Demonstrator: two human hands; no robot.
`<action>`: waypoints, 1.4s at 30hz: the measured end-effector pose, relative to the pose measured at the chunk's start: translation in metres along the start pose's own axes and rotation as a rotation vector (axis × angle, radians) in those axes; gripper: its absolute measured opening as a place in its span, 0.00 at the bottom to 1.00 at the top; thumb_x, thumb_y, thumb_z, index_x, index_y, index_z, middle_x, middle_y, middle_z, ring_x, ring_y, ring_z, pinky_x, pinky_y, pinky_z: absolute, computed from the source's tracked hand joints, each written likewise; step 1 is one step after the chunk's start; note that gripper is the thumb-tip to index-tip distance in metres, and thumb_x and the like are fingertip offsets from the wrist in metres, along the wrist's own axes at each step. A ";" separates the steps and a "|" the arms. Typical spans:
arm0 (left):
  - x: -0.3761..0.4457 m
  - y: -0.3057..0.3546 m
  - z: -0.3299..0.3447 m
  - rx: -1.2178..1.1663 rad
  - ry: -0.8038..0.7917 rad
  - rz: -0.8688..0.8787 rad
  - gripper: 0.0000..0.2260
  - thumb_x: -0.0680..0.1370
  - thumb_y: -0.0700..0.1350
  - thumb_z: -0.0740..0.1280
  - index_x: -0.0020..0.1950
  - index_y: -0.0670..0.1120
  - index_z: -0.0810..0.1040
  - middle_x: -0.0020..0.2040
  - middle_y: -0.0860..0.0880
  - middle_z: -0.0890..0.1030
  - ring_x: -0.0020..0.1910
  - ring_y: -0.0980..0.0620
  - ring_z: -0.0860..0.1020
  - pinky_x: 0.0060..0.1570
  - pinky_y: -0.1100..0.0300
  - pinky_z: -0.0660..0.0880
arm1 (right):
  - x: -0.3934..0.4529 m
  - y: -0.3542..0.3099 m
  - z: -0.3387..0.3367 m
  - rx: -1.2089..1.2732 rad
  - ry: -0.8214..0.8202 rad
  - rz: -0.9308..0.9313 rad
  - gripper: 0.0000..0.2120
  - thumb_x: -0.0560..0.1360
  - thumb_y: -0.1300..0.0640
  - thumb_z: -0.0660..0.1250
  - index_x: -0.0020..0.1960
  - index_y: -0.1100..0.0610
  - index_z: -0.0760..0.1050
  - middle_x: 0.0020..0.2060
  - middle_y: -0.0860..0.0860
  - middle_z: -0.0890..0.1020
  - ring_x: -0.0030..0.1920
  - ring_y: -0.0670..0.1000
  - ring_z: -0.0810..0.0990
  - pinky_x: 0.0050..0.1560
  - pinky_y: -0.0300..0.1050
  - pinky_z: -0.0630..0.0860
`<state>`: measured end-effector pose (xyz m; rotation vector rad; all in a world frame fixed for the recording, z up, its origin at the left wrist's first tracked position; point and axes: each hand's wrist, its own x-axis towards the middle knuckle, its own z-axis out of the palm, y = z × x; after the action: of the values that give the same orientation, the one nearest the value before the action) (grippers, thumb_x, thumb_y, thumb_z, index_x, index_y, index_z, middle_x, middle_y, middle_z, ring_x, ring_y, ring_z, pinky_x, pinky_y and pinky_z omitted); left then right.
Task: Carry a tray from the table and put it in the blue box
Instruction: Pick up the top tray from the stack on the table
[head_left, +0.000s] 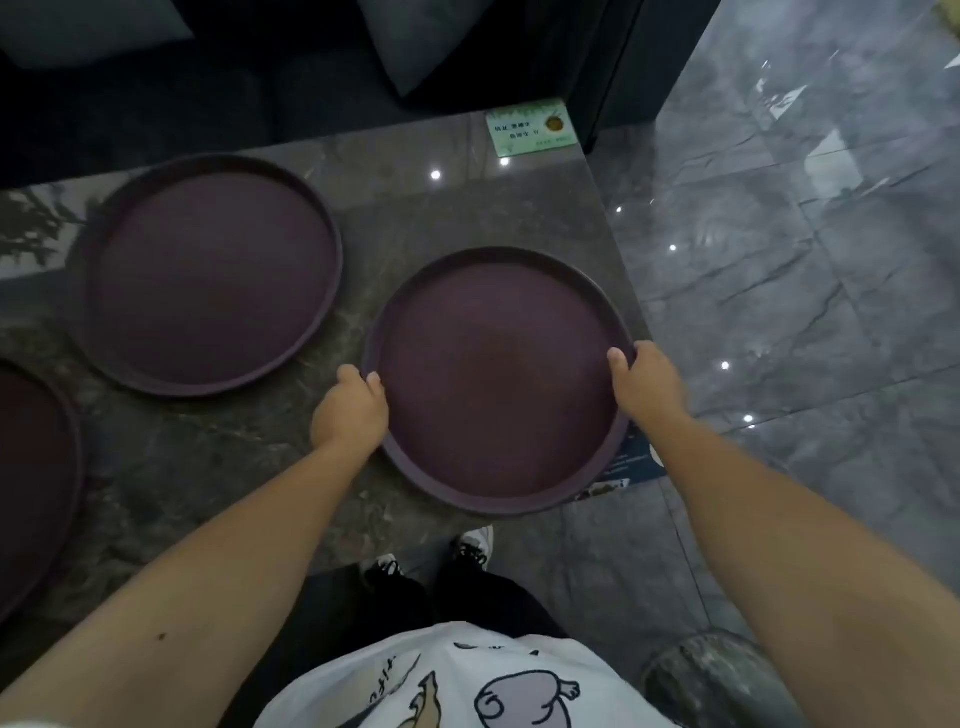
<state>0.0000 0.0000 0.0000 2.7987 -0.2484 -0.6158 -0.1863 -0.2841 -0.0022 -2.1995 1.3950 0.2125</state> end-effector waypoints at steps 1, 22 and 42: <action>0.000 0.001 -0.001 0.013 0.009 -0.003 0.16 0.82 0.51 0.51 0.57 0.38 0.65 0.49 0.35 0.79 0.46 0.35 0.77 0.37 0.50 0.67 | 0.000 -0.001 -0.001 -0.006 0.010 0.007 0.26 0.81 0.45 0.56 0.68 0.64 0.67 0.62 0.63 0.76 0.60 0.65 0.75 0.57 0.57 0.73; 0.001 -0.060 -0.065 -0.399 0.249 -0.046 0.19 0.82 0.56 0.50 0.37 0.46 0.64 0.33 0.45 0.72 0.30 0.47 0.69 0.27 0.54 0.59 | -0.006 -0.073 -0.009 0.177 0.135 -0.222 0.19 0.79 0.43 0.57 0.35 0.55 0.64 0.31 0.54 0.73 0.36 0.60 0.74 0.37 0.52 0.70; 0.077 -0.195 -0.155 -0.320 0.382 -0.116 0.19 0.81 0.56 0.51 0.37 0.46 0.67 0.35 0.47 0.71 0.37 0.43 0.69 0.38 0.52 0.63 | -0.033 -0.242 0.057 0.149 0.081 -0.332 0.20 0.79 0.45 0.59 0.34 0.56 0.63 0.31 0.54 0.73 0.37 0.58 0.72 0.37 0.48 0.64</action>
<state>0.1574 0.2023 0.0486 2.5608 0.0837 -0.1180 0.0190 -0.1487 0.0457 -2.2919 1.0273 -0.0971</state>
